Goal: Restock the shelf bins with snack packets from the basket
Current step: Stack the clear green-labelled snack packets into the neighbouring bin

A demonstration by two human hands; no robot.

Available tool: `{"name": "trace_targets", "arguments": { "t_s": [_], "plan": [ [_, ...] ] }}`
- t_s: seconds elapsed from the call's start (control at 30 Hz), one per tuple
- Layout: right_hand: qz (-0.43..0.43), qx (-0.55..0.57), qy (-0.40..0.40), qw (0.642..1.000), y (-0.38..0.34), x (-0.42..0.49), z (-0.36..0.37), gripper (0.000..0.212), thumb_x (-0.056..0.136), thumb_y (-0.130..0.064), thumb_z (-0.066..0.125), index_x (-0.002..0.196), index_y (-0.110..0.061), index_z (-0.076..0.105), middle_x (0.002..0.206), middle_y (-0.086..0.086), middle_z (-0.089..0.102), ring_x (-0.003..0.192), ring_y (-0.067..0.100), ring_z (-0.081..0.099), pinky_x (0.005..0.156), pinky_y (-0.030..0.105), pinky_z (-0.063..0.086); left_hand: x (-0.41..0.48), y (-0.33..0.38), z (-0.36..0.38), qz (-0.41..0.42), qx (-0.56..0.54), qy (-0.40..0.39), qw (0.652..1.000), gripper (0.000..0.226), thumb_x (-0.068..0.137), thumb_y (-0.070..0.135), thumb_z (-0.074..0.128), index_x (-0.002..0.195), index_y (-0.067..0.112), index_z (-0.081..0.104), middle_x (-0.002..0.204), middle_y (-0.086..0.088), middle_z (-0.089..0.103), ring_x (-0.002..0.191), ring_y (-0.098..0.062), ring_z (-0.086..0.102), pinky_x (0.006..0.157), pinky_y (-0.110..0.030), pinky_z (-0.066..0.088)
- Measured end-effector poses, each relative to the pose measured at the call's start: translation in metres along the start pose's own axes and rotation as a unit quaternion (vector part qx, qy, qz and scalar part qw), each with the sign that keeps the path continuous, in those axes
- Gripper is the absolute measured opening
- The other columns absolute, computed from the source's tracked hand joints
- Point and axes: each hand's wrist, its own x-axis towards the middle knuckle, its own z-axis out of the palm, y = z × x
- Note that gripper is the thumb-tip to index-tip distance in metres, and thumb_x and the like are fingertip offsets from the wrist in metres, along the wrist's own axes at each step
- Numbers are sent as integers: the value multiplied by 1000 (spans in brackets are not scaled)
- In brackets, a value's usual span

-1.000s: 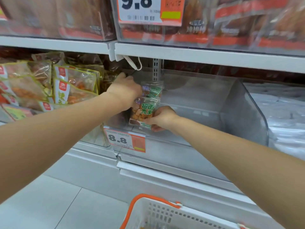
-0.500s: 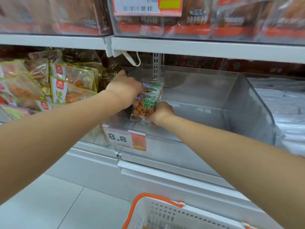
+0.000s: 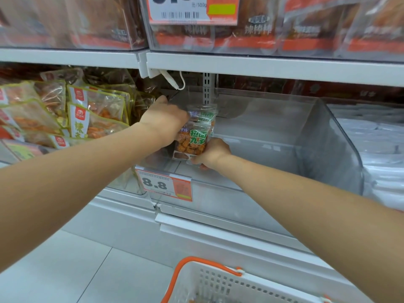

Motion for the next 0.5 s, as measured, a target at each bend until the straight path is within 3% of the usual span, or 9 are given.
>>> {"name": "trace_targets", "arguments": {
  "t_s": [0.17, 0.23, 0.3, 0.4, 0.47, 0.5],
  "plan": [
    [38, 12, -36, 999, 1, -14, -17, 39, 74, -15, 83, 103, -3, 60, 96, 13, 70, 84, 26, 72, 77, 41, 61, -8, 2, -3, 1, 20, 23, 1000, 52, 88, 39, 66, 131, 16, 48, 113, -5, 63, 98, -27, 60, 93, -35, 34],
    [6, -31, -28, 999, 1, -28, -28, 30, 76, -18, 82, 82, -7, 55, 75, 8, 63, 78, 26, 68, 80, 42, 60, -15, 6, -4, -5, 13, 32, 999, 63, 87, 39, 67, 139, 13, 42, 125, -6, 58, 108, -28, 58, 95, -35, 37],
    [-53, -76, 0, 996, 1, -45, -40, 33, 79, -23, 79, 78, -10, 49, 74, 5, 53, 83, 28, 62, 78, 39, 56, -26, 13, -7, -16, -29, 43, 999, 60, 88, 40, 66, 138, 13, 46, 131, -8, 55, 117, -29, 54, 96, -37, 40],
    [-128, -95, 62, 985, 2, -78, -54, 27, 82, -27, 75, 96, -12, 56, 88, 3, 56, 89, 24, 58, 73, 33, 46, -49, 35, -18, -67, -178, 60, 980, 38, 89, 37, 64, 119, 15, 57, 119, -9, 61, 112, -30, 55, 86, -39, 45],
    [-174, -63, 111, 976, 5, -101, -57, 15, 83, -20, 72, 89, -17, 59, 76, -5, 56, 80, 18, 57, 72, 30, 46, -69, 54, -27, -139, -330, 81, 930, 12, 88, 31, 61, 92, 20, 57, 100, -6, 63, 98, -29, 59, 75, -37, 45],
    [-209, -58, 150, 965, 7, -114, -59, 11, 82, -16, 69, 84, -19, 59, 71, -8, 56, 74, 16, 56, 69, 29, 46, -79, 64, -34, -176, -392, 93, 898, 11, 87, 28, 59, 81, 22, 52, 92, -4, 63, 91, -29, 59, 69, -35, 44]
  ]
}}
